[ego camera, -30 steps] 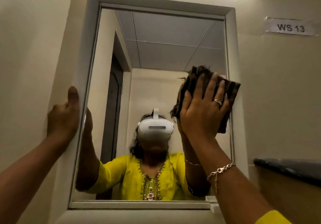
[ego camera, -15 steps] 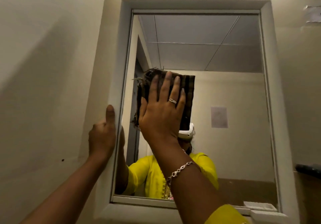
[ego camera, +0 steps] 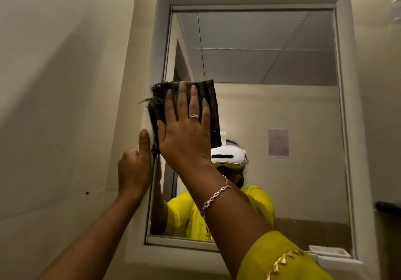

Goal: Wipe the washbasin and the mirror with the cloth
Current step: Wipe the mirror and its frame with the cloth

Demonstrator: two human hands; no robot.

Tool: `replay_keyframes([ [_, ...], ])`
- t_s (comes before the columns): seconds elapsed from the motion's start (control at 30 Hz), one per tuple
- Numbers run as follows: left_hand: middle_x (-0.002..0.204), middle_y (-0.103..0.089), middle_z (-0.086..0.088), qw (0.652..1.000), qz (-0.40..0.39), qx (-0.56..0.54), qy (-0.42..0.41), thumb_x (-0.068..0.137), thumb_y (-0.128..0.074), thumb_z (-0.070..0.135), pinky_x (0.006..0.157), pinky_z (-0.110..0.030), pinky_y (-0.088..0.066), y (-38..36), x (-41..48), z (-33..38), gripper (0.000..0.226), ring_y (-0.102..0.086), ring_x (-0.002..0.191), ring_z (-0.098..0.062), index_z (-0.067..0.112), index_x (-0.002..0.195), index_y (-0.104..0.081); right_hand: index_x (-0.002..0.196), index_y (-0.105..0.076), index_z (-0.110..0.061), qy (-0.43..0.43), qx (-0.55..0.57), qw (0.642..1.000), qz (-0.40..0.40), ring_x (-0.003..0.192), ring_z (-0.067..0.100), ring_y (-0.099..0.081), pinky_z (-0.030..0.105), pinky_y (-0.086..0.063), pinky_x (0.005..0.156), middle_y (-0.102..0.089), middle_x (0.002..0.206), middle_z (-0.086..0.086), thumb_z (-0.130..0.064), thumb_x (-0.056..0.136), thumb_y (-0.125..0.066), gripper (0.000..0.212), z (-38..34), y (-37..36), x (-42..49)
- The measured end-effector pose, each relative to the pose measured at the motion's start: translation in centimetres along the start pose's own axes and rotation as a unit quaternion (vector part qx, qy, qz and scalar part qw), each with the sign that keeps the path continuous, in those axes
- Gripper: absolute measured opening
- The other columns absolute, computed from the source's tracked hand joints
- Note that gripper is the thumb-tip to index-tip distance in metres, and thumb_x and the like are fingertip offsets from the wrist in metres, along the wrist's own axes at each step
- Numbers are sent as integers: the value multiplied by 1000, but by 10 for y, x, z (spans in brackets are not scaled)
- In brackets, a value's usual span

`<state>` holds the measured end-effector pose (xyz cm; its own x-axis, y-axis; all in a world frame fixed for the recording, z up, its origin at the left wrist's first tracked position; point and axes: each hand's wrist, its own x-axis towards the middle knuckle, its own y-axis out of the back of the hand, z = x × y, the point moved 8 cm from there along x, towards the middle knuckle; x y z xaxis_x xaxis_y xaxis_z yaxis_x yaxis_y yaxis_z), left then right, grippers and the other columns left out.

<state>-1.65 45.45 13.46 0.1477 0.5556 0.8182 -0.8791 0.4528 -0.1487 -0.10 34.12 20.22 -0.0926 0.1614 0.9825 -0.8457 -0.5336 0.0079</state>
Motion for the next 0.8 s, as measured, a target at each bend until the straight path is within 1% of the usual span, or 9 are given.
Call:
replay_keyframes([
  [0.13, 60, -44, -18, 1000, 0, 9, 5, 86, -21, 56, 52, -26, -30, 0, 1, -1, 64, -43, 54, -25, 2, 61, -47, 140, -38, -15, 29, 15, 999, 2, 138, 32, -30, 45, -13, 110, -35, 148, 13, -41, 90, -24, 58, 15, 4, -10],
  [0.27, 54, -39, -13, 1000, 2, 24, 4, 89, -22, 53, 50, -24, -26, 0, 0, 0, 61, -38, 50, -21, 6, 54, -40, 141, -36, -14, 29, 19, 999, 5, 139, 33, -27, 45, -12, 111, -32, 149, 14, -41, 91, -30, 58, 45, 12, -22],
  [0.37, 53, -37, -12, 1000, 2, 26, 5, 85, -20, 56, 51, -25, -25, 0, -2, -1, 61, -36, 50, -20, 7, 53, -38, 142, -36, -15, 22, 12, 1000, 7, 138, 33, -28, 44, -13, 111, -32, 149, 14, -41, 91, -32, 57, 72, 20, -31],
  [0.5, 59, -42, -15, 999, 5, 33, 7, 87, -19, 55, 52, -24, -27, 1, -3, 0, 64, -40, 56, -22, 2, 62, -46, 142, -35, -16, 17, 0, 1000, 0, 139, 32, -27, 45, -15, 110, -32, 150, 13, -42, 91, -32, 58, 107, 29, -39],
  [0.63, 58, -42, -13, 999, 12, 44, 11, 88, -19, 55, 52, -25, -27, 2, -3, 2, 74, -41, 55, -22, -7, 74, -56, 143, -32, -18, -5, -16, 1000, -1, 140, 31, -24, 45, -15, 110, -30, 151, 12, -42, 91, -31, 58, 146, 39, -49],
  [0.7, 57, -42, -14, 998, 10, 52, 14, 89, -19, 54, 51, -24, -26, 1, -3, 3, 77, -39, 52, -21, -11, 76, -57, 144, -31, -18, -16, -23, 1000, 2, 140, 31, -23, 45, -14, 111, -28, 152, 11, -42, 91, -30, 58, 166, 44, -53],
  [0.8, 62, -47, -21, 998, 4, 56, 17, 86, -17, 57, 52, -25, -27, 0, -3, 2, 86, -43, 56, -24, -19, 77, -55, 144, -30, -18, -31, -44, 999, 4, 140, 31, -23, 43, -14, 111, -27, 152, 11, -42, 92, -29, 58, 195, 51, -58],
])
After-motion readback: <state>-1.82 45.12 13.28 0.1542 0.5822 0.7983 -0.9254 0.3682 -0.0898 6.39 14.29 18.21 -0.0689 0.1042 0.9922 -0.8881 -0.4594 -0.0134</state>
